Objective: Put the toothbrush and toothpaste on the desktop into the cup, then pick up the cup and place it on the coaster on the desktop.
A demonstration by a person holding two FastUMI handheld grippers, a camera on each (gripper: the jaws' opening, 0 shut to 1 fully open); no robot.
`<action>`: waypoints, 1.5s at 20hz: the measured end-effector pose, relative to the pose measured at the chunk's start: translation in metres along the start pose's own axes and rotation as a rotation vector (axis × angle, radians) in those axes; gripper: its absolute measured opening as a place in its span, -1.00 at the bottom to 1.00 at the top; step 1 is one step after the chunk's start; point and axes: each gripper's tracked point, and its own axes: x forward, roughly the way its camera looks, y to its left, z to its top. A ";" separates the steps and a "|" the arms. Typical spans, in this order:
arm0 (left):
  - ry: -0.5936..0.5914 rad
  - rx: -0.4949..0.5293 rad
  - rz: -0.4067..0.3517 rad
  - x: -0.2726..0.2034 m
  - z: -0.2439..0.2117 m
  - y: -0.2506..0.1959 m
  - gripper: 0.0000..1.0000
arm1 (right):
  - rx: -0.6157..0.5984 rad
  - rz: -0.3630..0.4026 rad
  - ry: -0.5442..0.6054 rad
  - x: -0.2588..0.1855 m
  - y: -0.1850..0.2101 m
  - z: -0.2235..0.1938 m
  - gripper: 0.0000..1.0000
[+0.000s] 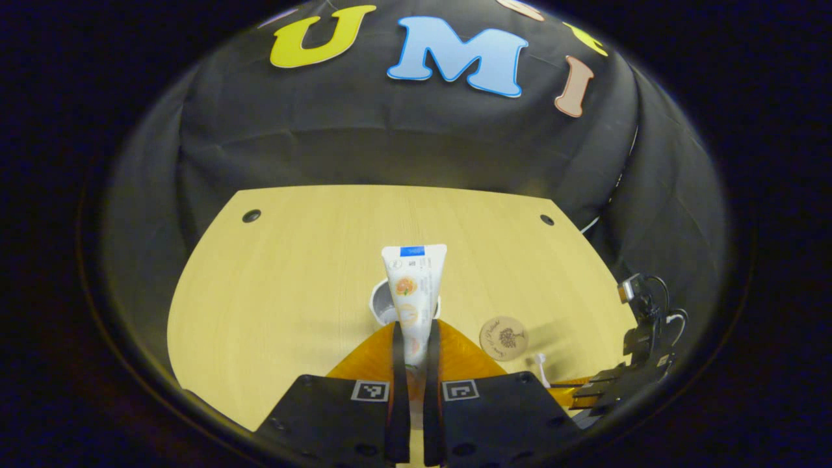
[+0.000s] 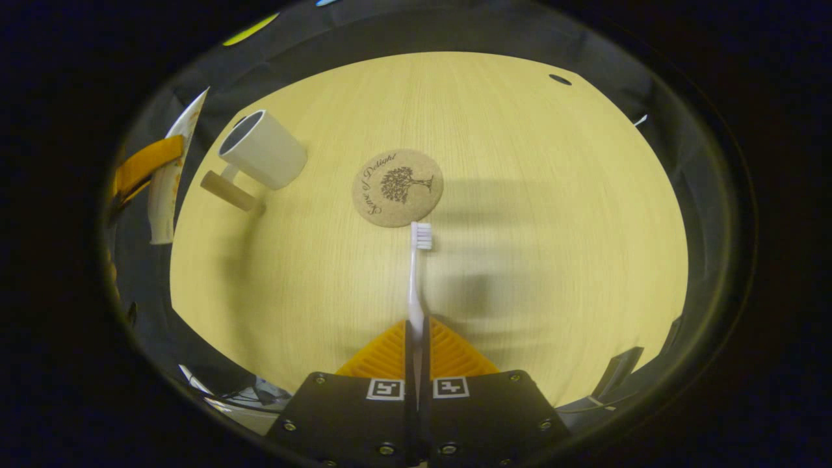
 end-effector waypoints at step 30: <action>-0.199 0.086 -0.031 0.098 0.028 0.022 -0.36 | 0.105 -0.006 -0.072 -0.030 -0.019 0.042 -0.96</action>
